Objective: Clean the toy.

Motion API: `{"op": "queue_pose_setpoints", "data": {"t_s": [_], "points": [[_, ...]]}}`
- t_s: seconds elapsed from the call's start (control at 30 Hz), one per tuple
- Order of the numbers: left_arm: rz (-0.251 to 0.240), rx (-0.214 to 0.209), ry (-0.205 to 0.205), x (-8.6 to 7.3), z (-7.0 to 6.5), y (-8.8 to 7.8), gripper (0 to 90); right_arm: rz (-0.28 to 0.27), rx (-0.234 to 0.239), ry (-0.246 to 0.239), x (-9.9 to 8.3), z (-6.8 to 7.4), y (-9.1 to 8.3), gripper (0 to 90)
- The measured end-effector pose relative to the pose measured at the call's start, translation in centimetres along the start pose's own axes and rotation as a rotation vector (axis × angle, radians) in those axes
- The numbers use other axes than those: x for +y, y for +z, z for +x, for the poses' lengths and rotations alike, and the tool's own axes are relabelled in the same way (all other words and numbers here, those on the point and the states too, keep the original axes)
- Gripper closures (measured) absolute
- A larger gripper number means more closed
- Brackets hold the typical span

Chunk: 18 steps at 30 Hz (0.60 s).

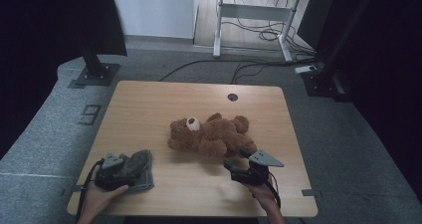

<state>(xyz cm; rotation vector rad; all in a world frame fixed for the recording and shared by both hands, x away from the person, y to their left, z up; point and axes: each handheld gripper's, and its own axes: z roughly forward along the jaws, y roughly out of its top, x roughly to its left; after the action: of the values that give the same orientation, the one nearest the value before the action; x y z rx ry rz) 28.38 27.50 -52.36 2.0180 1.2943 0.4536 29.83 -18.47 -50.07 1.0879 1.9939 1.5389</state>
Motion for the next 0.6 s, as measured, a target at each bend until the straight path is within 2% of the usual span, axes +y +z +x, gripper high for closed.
{"op": "queue_pose_setpoints", "data": {"t_s": [0.13,0.2,0.33,0.43,0.57,0.6], "points": [[0.046,0.006,-0.001,-0.5,0.2,1.3,22.6,0.003,-0.001,0.003,-0.1,-0.1,0.0,20.1],[0.043,0.016,0.000,-0.6,0.3,1.4,26.2,0.006,-0.005,0.003,-0.1,-0.2,0.0,20.1],[0.024,0.039,-0.002,-0.8,0.8,1.2,47.5,0.006,-0.013,0.010,0.0,-0.5,0.0,19.9],[0.011,0.030,-0.023,-0.9,1.5,1.0,63.9,0.004,-0.040,0.005,0.2,-0.8,-0.1,19.0],[-0.001,-0.008,-0.039,-0.9,2.1,0.8,72.4,-0.010,-0.082,0.019,1.0,-2.0,0.1,17.9],[-0.008,-0.017,-0.042,-0.9,2.1,0.7,73.9,-0.016,-0.093,0.031,1.6,-2.8,0.3,17.4]]}}
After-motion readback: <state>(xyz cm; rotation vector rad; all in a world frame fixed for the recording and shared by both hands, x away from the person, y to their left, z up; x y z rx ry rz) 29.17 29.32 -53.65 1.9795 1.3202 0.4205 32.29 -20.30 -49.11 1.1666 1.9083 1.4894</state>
